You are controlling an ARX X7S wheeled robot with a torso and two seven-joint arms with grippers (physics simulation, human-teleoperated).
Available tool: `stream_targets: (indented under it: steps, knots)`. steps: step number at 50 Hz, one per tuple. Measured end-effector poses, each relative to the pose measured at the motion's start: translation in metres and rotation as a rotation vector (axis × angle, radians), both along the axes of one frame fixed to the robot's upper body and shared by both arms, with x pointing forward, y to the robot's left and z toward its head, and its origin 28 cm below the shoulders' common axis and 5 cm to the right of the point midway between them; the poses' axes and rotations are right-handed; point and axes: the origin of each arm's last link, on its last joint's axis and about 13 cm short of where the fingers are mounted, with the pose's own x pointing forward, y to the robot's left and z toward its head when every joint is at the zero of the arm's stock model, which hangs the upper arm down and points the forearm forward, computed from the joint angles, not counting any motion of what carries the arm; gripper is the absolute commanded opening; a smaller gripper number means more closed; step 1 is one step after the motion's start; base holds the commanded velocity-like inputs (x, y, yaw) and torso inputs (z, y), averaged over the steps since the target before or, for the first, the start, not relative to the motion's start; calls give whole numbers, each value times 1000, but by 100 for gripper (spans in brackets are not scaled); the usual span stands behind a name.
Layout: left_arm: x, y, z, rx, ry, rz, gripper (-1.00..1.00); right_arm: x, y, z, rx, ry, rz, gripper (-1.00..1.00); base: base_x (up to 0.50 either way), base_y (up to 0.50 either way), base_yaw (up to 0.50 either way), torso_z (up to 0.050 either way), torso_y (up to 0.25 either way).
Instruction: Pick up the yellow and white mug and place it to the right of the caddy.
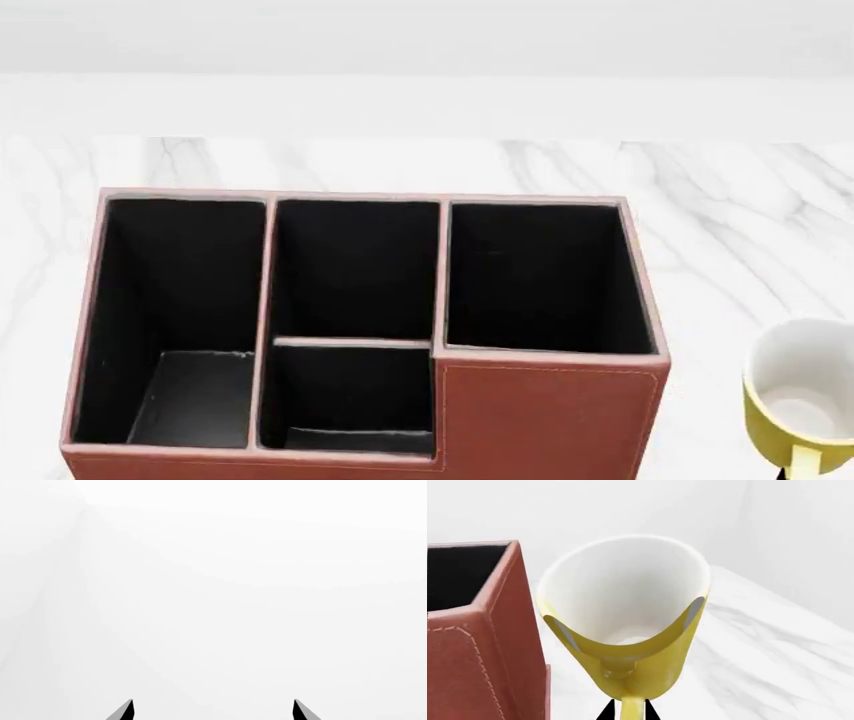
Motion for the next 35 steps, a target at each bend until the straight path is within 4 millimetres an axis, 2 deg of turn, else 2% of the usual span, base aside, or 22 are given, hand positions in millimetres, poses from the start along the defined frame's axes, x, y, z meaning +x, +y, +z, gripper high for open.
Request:
stream_targets:
  steps: [15, 35]
  knots:
    - [0, -1, 0, 1, 3, -2, 100, 11, 0, -17, 51, 50, 7, -100, 0, 0, 0, 0, 1]
    - [1, -2, -1, 2, 8, -6, 100, 16, -1, -36, 93, 100, 1, -100, 0, 0, 0, 0, 1]
